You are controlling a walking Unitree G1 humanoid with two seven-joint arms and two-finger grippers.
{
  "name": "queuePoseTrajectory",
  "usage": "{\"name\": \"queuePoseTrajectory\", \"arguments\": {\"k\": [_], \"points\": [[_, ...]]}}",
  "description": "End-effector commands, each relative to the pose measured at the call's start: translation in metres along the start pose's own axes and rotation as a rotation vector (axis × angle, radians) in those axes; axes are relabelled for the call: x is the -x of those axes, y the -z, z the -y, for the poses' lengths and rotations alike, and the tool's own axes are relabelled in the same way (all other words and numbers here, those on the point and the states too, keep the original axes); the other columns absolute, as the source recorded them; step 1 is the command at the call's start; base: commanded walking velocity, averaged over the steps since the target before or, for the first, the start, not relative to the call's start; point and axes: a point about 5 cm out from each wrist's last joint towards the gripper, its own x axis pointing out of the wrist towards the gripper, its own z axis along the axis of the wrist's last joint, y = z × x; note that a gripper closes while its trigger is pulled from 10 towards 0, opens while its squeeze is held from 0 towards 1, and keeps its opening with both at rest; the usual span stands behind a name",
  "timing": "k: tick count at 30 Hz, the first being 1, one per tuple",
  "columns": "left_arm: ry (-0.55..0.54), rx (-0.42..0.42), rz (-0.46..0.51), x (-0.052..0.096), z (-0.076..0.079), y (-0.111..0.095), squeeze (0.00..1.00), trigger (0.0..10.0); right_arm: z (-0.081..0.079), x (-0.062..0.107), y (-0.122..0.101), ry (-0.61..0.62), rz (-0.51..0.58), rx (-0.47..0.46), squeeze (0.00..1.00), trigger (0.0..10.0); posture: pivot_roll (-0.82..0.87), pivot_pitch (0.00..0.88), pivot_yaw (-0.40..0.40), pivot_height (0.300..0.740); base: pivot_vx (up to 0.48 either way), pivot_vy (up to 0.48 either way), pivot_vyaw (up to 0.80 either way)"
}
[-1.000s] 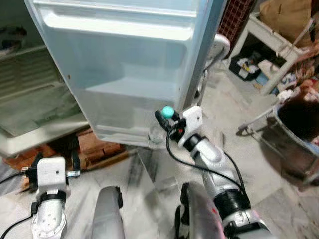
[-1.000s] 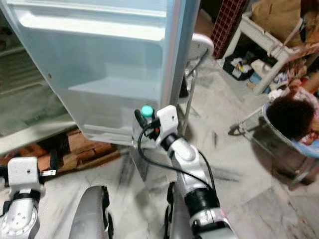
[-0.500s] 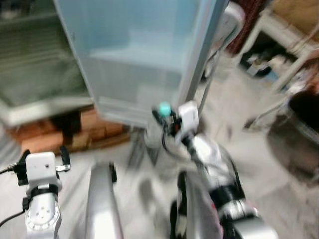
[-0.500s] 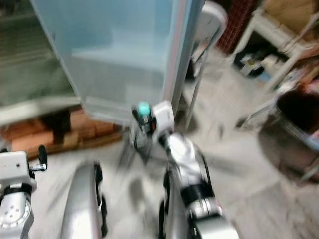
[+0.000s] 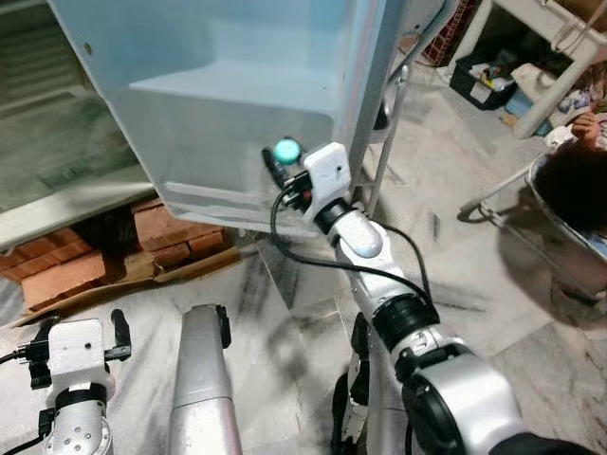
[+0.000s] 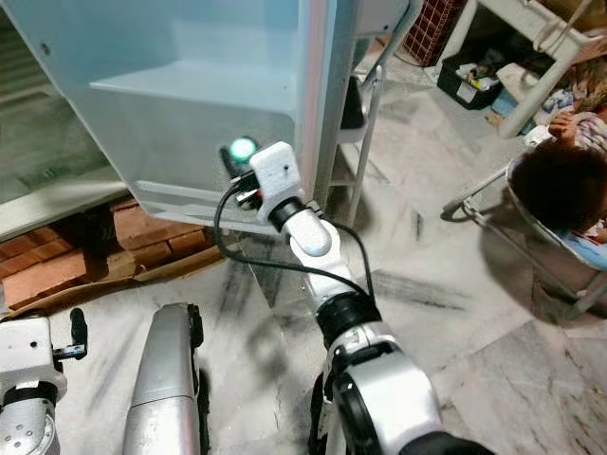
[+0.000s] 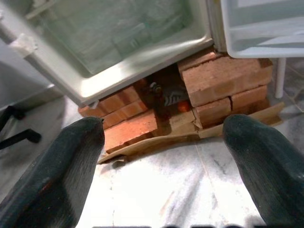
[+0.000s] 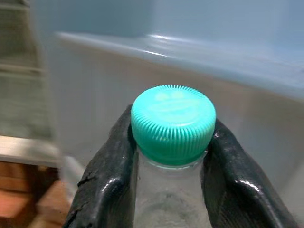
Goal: Restocking fridge
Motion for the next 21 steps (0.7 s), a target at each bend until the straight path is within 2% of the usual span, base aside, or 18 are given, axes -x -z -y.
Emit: {"name": "queuePoseTrajectory", "arguments": {"k": [1,4,6,9,12,14,15,16,17,21], "points": [[0.007,-0.017,-0.009,0.004,-0.002,0.0,0.0,10.0,-0.003,-0.007,-0.009,0.006,0.04,0.091,0.0,10.0,0.14,0.292,-0.03,0.535,0.0,0.0,0.0],[0.011,-0.03,-0.015,0.008,-0.005,0.0,0.0,10.0,-0.001,-0.008,-0.005,0.05,0.015,0.161,0.0,10.0,0.16,0.305,-0.029,0.535,0.0,0.0,0.0],[0.006,-0.035,-0.015,0.01,-0.007,0.0,0.0,10.0,-0.003,-0.006,-0.001,0.049,0.009,0.166,0.0,10.0,0.17,0.31,-0.028,0.535,0.0,0.0,0.0],[0.011,-0.05,-0.011,0.012,-0.008,-0.002,0.0,10.0,-0.01,0.001,0.008,0.041,0.01,0.255,0.0,10.0,0.2,0.323,-0.025,0.535,0.0,0.0,0.0],[0.012,-0.055,-0.011,0.013,-0.009,-0.004,0.0,10.0,-0.011,0.004,0.015,0.057,-0.023,0.296,0.0,10.0,0.22,0.342,-0.029,0.535,0.0,0.0,0.0],[0.015,-0.063,-0.007,0.014,-0.009,-0.005,0.0,10.0,-0.014,0.006,0.023,0.057,-0.075,0.244,0.0,10.0,0.22,0.358,-0.025,0.535,0.0,0.0,0.0],[0.014,-0.064,-0.007,0.014,-0.009,-0.006,0.0,10.0,-0.015,0.008,0.03,0.073,-0.13,0.168,0.0,10.0,0.22,0.352,-0.033,0.535,0.0,0.0,0.0],[0.014,-0.064,-0.007,0.014,-0.009,-0.006,0.0,10.0,-0.015,0.008,0.03,0.073,-0.13,0.168,0.0,10.0,0.22,0.352,-0.033,0.535,0.0,0.0,0.0],[0.012,-0.063,-0.008,0.014,-0.009,-0.006,0.0,10.0,-0.015,0.009,0.034,0.088,-0.16,0.11,0.0,10.0,0.22,0.349,-0.035,0.535,0.0,0.0,0.0],[0.015,-0.064,-0.01,0.015,-0.008,-0.006,0.0,10.0,-0.016,0.011,0.038,0.094,-0.189,0.107,0.0,10.0,0.22,0.352,-0.036,0.535,0.0,0.0,0.0]]}}
